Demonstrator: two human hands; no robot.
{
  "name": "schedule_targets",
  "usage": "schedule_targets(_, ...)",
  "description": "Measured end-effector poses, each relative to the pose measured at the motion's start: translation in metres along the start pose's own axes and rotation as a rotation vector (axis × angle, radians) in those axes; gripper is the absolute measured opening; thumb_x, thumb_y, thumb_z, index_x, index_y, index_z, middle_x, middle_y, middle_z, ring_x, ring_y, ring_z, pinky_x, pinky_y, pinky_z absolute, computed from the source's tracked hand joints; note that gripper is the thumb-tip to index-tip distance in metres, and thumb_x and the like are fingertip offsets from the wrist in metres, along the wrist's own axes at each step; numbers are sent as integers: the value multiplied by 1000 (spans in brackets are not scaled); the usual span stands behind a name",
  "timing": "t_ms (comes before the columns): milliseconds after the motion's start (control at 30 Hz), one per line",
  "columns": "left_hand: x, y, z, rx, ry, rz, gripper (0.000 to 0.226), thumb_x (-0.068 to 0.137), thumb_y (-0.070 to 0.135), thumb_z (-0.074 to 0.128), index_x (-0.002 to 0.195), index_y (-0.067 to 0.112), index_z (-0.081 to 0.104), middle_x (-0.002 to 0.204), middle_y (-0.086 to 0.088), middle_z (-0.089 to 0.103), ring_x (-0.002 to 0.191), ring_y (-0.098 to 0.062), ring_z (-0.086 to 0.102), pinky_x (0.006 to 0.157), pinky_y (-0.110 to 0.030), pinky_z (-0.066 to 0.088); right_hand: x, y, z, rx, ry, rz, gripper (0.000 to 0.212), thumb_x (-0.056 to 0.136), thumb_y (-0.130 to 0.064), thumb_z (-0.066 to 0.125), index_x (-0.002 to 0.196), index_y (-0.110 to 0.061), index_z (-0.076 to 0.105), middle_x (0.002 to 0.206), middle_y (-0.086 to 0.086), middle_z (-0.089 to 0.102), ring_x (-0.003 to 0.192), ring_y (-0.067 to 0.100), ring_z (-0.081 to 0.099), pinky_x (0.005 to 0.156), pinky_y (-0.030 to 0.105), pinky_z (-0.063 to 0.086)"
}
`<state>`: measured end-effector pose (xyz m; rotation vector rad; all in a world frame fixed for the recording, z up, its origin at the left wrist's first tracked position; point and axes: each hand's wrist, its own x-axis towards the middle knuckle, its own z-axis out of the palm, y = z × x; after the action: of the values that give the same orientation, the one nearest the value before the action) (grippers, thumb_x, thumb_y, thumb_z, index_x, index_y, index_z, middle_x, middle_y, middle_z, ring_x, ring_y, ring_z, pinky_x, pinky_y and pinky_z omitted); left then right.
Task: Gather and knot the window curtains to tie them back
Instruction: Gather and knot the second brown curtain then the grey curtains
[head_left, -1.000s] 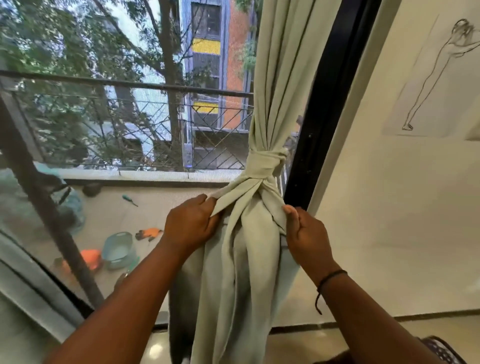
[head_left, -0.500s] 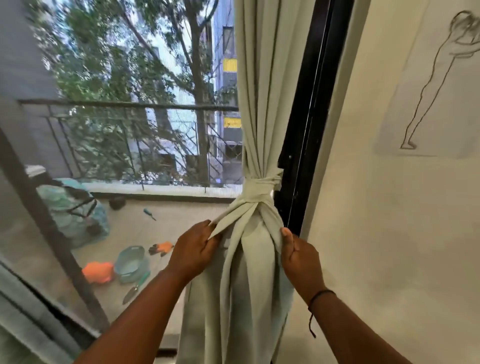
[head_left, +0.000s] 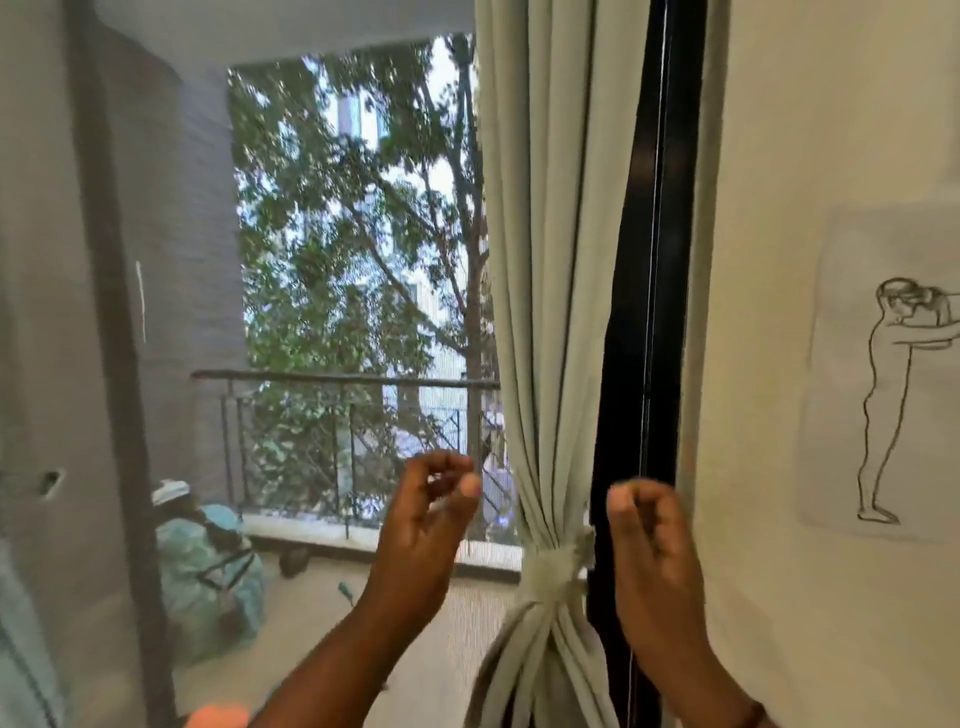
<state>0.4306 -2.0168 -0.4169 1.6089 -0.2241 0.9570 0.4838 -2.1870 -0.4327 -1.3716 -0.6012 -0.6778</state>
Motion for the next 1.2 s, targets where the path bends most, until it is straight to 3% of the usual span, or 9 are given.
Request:
schedule_targets(100,59,59,15,-7,-59,111,25,75,61,59,90,41,58,98,10,63,95,-13,63,70,-30,56,66,-57,13,71,-11,-196,20,90,-41,57,90,-21,54,73,-11,57,64,-4,54,60,5,42)
schedule_targets(200,115,104,30,25,-62,152,33,79,60,58,95,32,54,97,12,60,87,-2,61,70,-27,55,126,-102,29,78,-6,-222,28,81,-47,55,93,-22,57,81,-10,61,71,-6,58,65,7,45)
schedule_targets(367,183,144,40,4,14,148,42,87,55,54,84,14,60,88,-12,67,84,-25,65,80,-47,51,190,-150,58,-71,50,-163,34,91,-50,49,92,-18,61,82,1,66,70,11,61,59,21,48)
schedule_targets(533,206,146,34,-192,3,56,37,91,56,45,86,22,59,91,-3,68,87,-20,64,85,-41,52,200,-184,97,-60,206,-146,49,89,-62,35,93,-17,55,75,-3,57,68,9,55,57,25,38)
schedule_targets(633,221,154,28,-208,-15,71,37,88,60,45,92,25,56,92,-2,68,87,-21,65,85,-44,53,204,-194,119,-196,248,-235,50,87,-65,38,96,-18,52,77,-7,56,71,12,56,59,28,38)
schedule_targets(800,248,156,13,57,133,269,41,100,41,32,105,9,57,108,-15,63,100,-31,57,76,-33,41,220,-187,124,-438,343,-341,22,100,-34,34,95,-18,48,76,-7,53,74,19,55,62,32,38)
schedule_targets(967,272,126,-22,83,267,241,40,101,37,28,102,6,54,108,-25,60,97,-36,56,73,-36,38,218,-163,59,-652,531,-196,22,96,-16,34,114,-17,46,114,13,61,102,37,57,72,33,32)
schedule_targets(1100,274,120,-29,107,269,277,39,101,37,31,102,6,53,107,-28,60,98,-40,57,71,-39,38,216,-164,40,-724,591,-164,15,99,-24,32,106,-17,43,110,25,60,98,42,55,71,36,32)
schedule_targets(1200,255,112,-12,77,169,308,37,100,37,35,102,5,55,102,-28,62,96,-41,57,67,-38,37,207,-160,60,-752,542,-190,27,100,-40,31,95,-16,41,104,22,61,94,39,56,68,32,31)
